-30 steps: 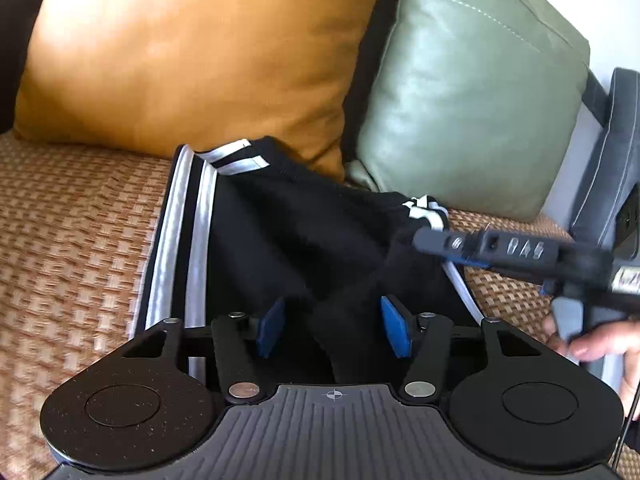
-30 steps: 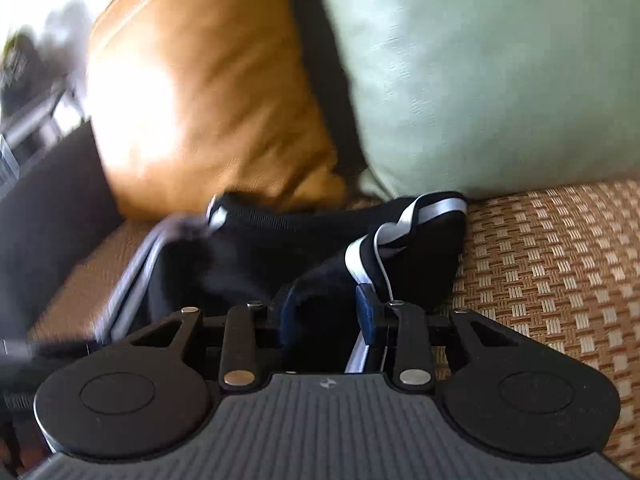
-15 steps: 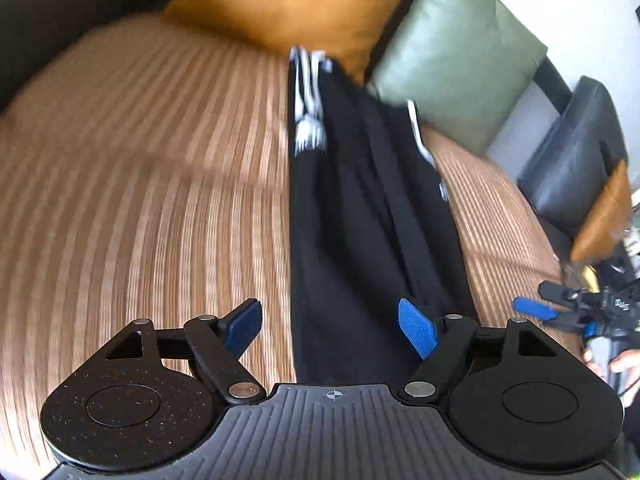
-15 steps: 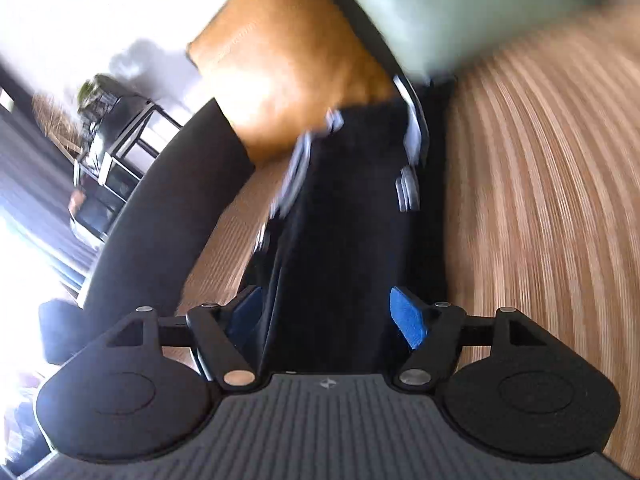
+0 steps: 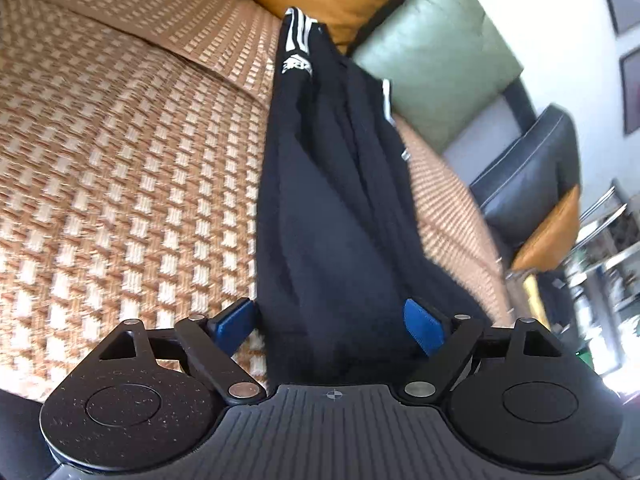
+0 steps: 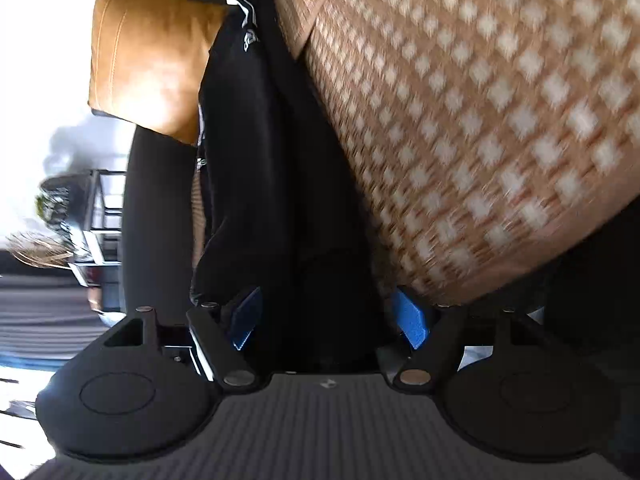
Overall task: Fold clothes
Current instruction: 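Grasp the cuff end of the folded jacket with both grippers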
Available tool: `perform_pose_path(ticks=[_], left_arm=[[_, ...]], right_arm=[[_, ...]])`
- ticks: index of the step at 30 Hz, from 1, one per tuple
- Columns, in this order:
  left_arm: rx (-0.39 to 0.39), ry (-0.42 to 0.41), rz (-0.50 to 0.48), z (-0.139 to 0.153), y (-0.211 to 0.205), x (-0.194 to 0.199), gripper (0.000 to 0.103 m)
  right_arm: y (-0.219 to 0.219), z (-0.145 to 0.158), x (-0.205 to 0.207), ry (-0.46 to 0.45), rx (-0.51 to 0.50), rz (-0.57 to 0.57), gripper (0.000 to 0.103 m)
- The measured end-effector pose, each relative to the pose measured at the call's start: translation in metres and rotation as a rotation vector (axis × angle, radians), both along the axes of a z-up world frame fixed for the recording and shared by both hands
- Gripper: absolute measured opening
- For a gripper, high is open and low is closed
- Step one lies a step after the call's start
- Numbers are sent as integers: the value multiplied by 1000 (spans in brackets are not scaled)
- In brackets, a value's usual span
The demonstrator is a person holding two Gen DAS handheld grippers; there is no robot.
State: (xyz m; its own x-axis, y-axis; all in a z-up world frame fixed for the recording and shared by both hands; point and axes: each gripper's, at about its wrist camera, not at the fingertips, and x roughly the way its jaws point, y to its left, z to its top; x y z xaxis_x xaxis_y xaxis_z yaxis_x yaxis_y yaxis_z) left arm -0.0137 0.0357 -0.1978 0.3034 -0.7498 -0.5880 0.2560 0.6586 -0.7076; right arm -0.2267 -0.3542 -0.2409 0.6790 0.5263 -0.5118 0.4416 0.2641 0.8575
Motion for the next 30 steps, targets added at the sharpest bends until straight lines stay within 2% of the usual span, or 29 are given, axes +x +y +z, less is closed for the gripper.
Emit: perform_pose_path(ticks=[3,5,8,10,12,15,19,22,23,26,29,30], left_arm=[[-77,34,41,-7,0,5,89],[-85,24,45,-7,0,0,88],[-88,-12,26,-5,6,-9,82],[-79,17,28,-10,11,-11,81],[-90,13,27,-14,17,-17,78],[-139,49,53,-19,22,-21,79],[-221,76,71,-20,21,-18,80],[-218,55,42,-18,21,-21,81],[-178,61,31,-20,19,-22,80],[-201,76,41,-25,20,-28,79],[-215,74,43,-25,15,-29,83],[-212,68,38,-23,12,-29,83]], right_arm=[[7,-8,6,-20,23,-28,79],[9,-9,7,-30,34,-49,81],[7,-7,-3,-76,50,-51,77],[6,-7,-14,-117,57,-53,77],[6,-12,-15,-113,75,-66,78],[6,-16,-12,-135,122,-104,85],[9,-18,-2,-152,143,-121,87],[11,-16,-1,-186,153,-117,89],[11,-16,-2,-199,152,-114,89],[10,-17,-8,-229,152,-111,90],[15,-18,-3,-165,93,-78,89],[15,-17,-4,-179,102,-79,90]])
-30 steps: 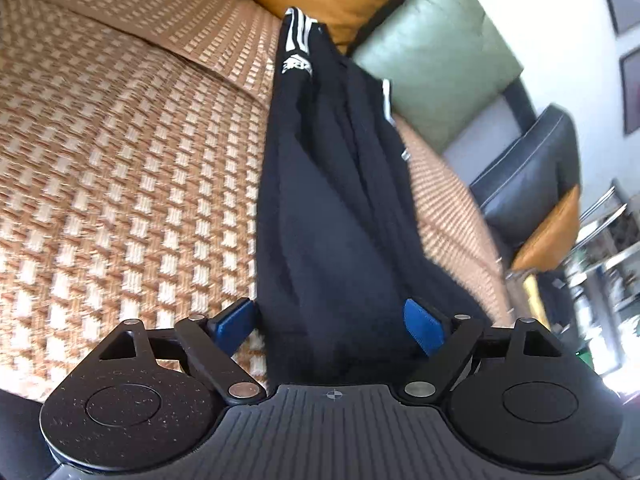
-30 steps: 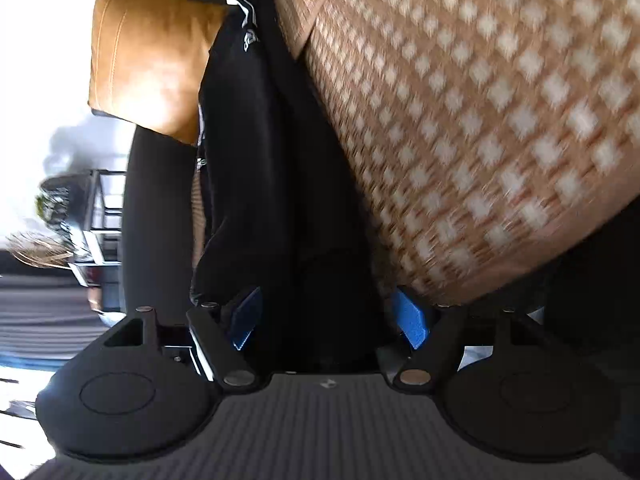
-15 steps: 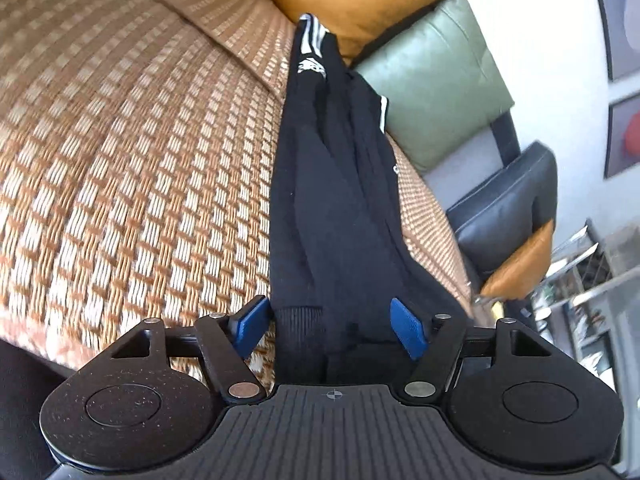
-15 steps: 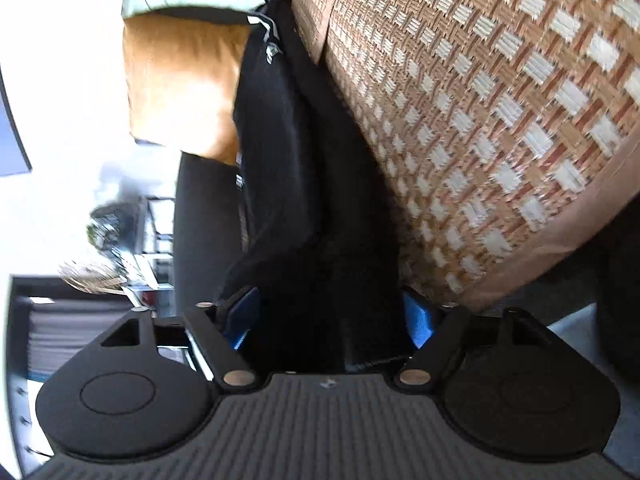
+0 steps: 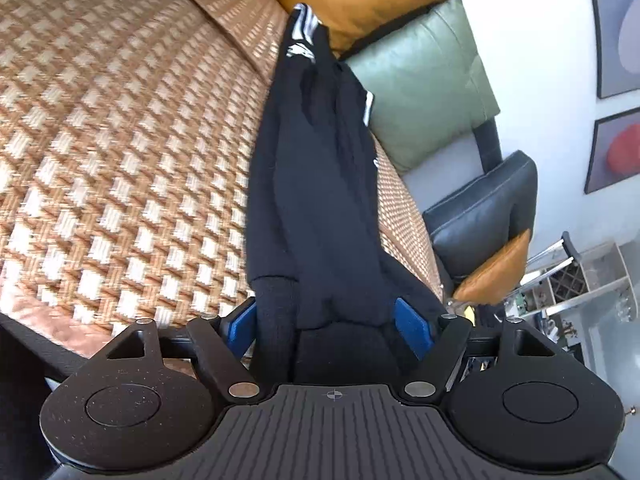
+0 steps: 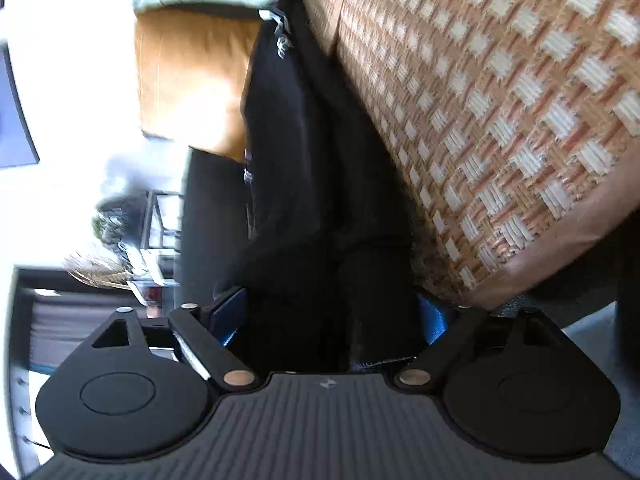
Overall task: Fold clothes
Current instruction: 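Grasp the cuff end of the folded jacket with both grippers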
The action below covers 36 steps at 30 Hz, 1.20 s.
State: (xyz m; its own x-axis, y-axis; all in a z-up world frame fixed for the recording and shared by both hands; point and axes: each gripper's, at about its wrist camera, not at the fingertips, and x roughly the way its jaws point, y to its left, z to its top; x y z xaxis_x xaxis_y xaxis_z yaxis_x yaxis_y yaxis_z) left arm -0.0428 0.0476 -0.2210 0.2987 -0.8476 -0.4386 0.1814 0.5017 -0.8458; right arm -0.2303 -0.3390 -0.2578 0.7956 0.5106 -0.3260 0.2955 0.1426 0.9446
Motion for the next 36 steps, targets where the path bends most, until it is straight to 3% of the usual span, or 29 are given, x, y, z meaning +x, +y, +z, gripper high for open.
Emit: perform_pose_path(ticks=[6,11,13,15,17,18,24,30,36], left_arm=[[-3,-18,9,5,-1,-2,82],[9,-29,23,8,-3,-5,86],[14,-34,28,10,-3,-6,81],[18,-39,33,11,-4,-7,69],[10,-41,40,13,-2,-7,62],[5,-42,38,14,-1,-7,60],[-2,-35,46,16,-3,-4,61],[7,-12,49,10,-3,-3,63],[20,11,55,2,-5,-2,74]], right_arm=[[-1,5,-5,-78,50,-13,83],[5,-6,4,-11,32,-41,86],[8,-3,8,-8,17,-42,86],[11,6,9,-19,-39,1,76],[9,13,5,-43,-53,19,57],[8,16,3,-56,-51,20,56],[9,17,4,-44,-37,28,57],[13,30,6,-33,-52,53,67],[21,31,15,10,-88,76,77]])
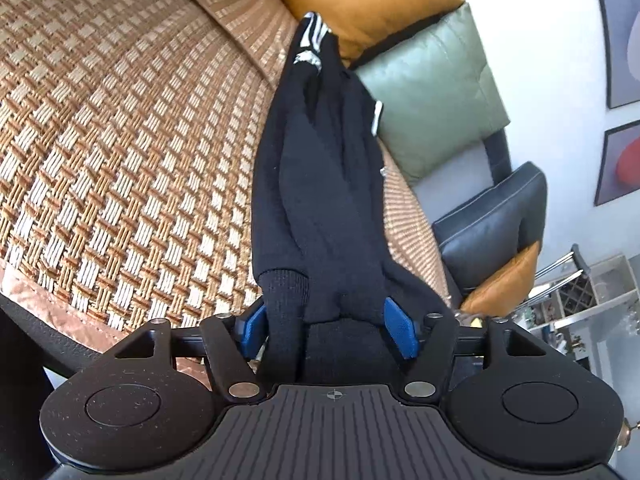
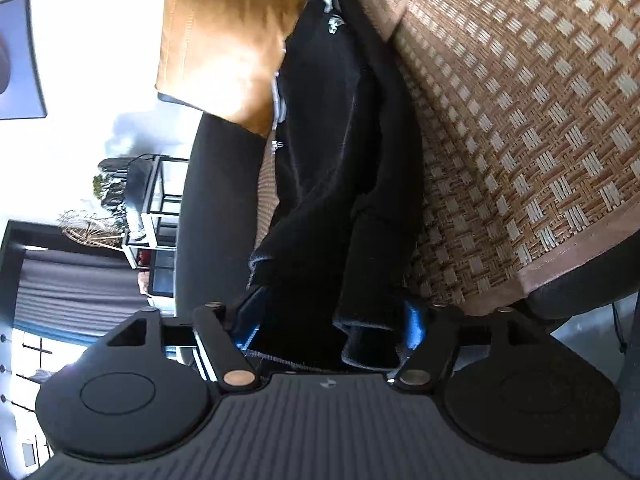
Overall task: Fold clothes
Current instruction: 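Grasp the cuff end of the folded jacket with both grippers, then lift the cuff end with both grippers and fold it toward the collar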
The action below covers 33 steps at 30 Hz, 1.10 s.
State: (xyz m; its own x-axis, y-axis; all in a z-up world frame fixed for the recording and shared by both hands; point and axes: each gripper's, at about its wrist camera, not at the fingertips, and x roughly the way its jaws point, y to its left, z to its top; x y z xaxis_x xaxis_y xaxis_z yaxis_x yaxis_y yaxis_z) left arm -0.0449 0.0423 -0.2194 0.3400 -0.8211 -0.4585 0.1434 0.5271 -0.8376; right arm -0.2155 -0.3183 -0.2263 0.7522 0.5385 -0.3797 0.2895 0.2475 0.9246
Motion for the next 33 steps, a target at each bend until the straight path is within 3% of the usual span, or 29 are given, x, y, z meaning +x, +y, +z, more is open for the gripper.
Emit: perform_pose_path(ticks=[4,5,7,8,9,10,16,21,28,33], left_arm=[[16,-1,1,-3,-3,-2,70],[27,-8,0,-3,-5,-3,64],[65,-19,0,-2,-5,-5,39],[78,-20,4,-1,-4,-6,33],[74,-7,9,-1,-2,-6,27],[65,5,12,0,0,-6,26],[48,34,-25,29,-2,-4,25],[-56,96,26,52,4,15,26],[-150,99,126,82,-6,79,28],[-146,124,211,80,-30,133,43]], right_arm=[[1,-26,0,43,69,-41,76],[2,-30,0,43,80,-43,74],[4,-33,0,44,79,-39,65],[4,-33,-1,46,77,-35,38],[3,-34,-2,51,80,-31,25],[1,-34,-3,51,90,-27,20],[-7,-9,-6,14,161,14,19],[-20,21,2,-6,214,24,19],[-49,50,54,-98,320,-29,20],[-68,48,104,-120,358,-125,20]])
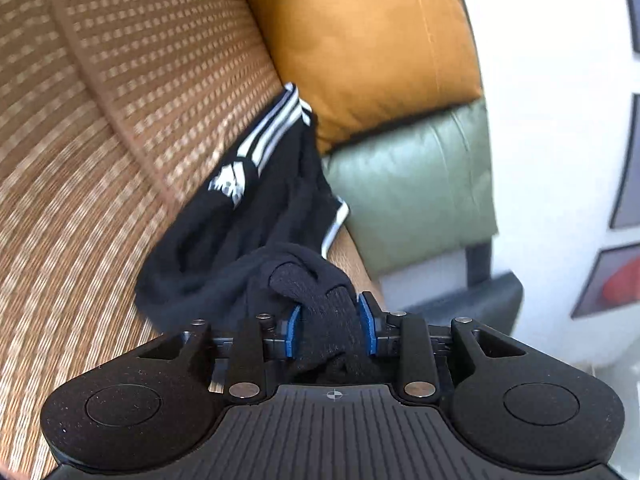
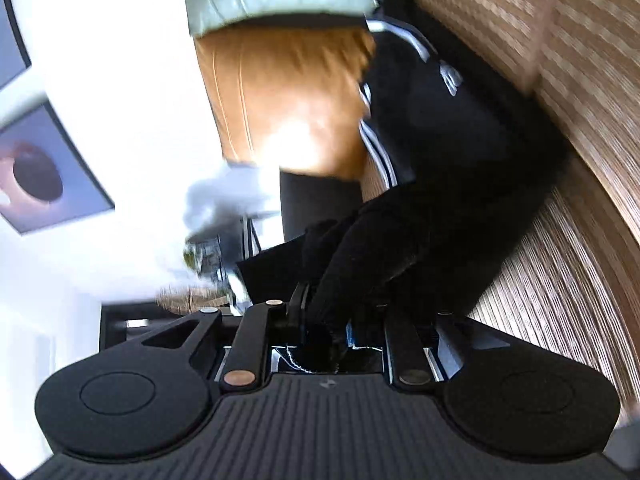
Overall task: Fold clothes
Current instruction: 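Lift the cuff end with both grippers and fold it toward the collar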
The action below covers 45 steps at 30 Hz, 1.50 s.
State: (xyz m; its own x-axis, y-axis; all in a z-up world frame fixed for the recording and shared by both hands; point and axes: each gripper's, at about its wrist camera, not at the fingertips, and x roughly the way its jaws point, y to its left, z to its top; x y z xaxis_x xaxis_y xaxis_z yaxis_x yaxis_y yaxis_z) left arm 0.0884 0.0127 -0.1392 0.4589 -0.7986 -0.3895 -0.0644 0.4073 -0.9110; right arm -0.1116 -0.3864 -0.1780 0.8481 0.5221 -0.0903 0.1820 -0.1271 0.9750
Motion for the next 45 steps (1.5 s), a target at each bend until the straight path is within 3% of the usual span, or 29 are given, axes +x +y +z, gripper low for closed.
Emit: perform_pose_path(ticks=[7,12,16,18,23,29,31,33,36,40,42,44,45], left_arm=[[58,102,48,-37,-29,45,46],[33,133,57,-54,-31,57,53],[10,124,56,-57,-29,63,58],[-4,109,62,-52,-27,63,62],[-45,57,96,-38,-19,60,70],[-18,-99,81,-1,-10,55,72],[16,-176,-2,12,-19,54,72],[76,-255,-118,21,-36,55,72],[331,-418,-270,30,-70,53,70],[464,-477,-433,14,-106,63,68],[511,-476,-422,4,-116,74,67],[510,-439,-397,-9,-119,90,67],[501,-418,-387,-16,-119,97,66]], right_arm=[[-14,-42,49,110,51,-111,24],[-13,-70,70,174,109,-161,29],[-15,-75,77,159,139,-177,40],[-17,-72,79,142,144,-182,52],[-27,-53,77,64,116,-209,55],[-30,-18,78,-34,-69,-113,54],[-24,-10,84,-45,-161,-55,49],[-16,-4,94,-44,-264,9,41],[-8,-3,112,-33,-412,68,33],[2,-5,137,-16,-604,130,27],[7,-6,150,-8,-700,162,25],[11,-7,162,0,-796,194,12],[12,-10,167,7,-827,199,1]])
